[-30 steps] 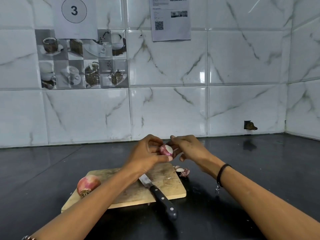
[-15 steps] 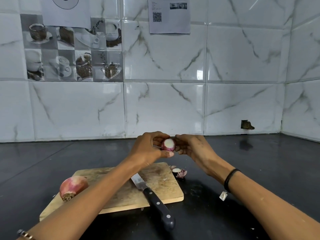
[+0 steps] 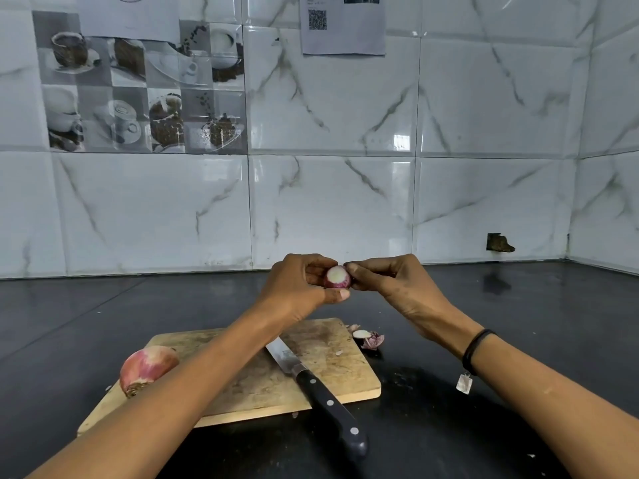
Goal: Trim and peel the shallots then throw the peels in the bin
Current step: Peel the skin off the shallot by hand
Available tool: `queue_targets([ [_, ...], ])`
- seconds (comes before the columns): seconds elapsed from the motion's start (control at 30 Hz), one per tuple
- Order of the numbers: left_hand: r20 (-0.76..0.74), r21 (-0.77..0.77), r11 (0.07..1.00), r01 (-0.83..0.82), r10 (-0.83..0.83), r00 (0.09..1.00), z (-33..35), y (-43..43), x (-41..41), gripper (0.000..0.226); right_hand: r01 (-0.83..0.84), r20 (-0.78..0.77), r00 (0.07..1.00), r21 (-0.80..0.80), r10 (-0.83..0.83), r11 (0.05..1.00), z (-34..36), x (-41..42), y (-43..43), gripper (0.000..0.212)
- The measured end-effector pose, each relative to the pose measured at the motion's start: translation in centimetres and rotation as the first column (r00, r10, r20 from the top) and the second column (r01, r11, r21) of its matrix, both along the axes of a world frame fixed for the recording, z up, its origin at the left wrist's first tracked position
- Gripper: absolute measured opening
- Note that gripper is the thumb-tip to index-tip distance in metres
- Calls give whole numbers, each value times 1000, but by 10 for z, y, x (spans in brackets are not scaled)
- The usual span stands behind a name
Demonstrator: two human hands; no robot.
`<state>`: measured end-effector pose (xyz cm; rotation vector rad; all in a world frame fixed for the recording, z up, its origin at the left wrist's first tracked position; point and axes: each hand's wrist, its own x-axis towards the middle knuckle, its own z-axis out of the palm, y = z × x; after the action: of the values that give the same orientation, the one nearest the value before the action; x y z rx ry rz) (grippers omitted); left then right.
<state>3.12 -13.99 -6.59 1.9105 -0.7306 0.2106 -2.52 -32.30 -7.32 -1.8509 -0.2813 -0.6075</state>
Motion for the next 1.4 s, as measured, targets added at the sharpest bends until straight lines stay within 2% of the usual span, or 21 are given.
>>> queue_targets([
  [0.27, -2, -45, 998, -52, 52, 999, 0, 1, 2, 55, 94, 41, 995, -145, -89, 985, 2, -2, 1, 16],
  [0.53, 108, -31, 996, -80, 83, 991, 0, -3, -7, 65, 184, 101, 981, -237, -164, 954, 4, -7, 1, 17],
  [0.9, 148, -3, 995, -99, 99, 984, 0, -1, -12, 65, 281, 158, 959, -436, -235, 855, 4, -5, 3, 20],
  [1.07, 96, -48, 997, -59, 64, 993, 1, 1, -12, 59, 263, 149, 964, -417, -220, 870, 0, -2, 4, 19],
  [1.3, -2, -153, 988, -17, 17, 1000, 2, 7, -1, 52, 137, 104, 988, -217, -116, 966, 3, -4, 7, 14],
  [1.4, -57, -196, 980, 44, -56, 997, 1, 9, 3, 46, 131, 119, 987, -234, -106, 963, 5, -6, 8, 11],
])
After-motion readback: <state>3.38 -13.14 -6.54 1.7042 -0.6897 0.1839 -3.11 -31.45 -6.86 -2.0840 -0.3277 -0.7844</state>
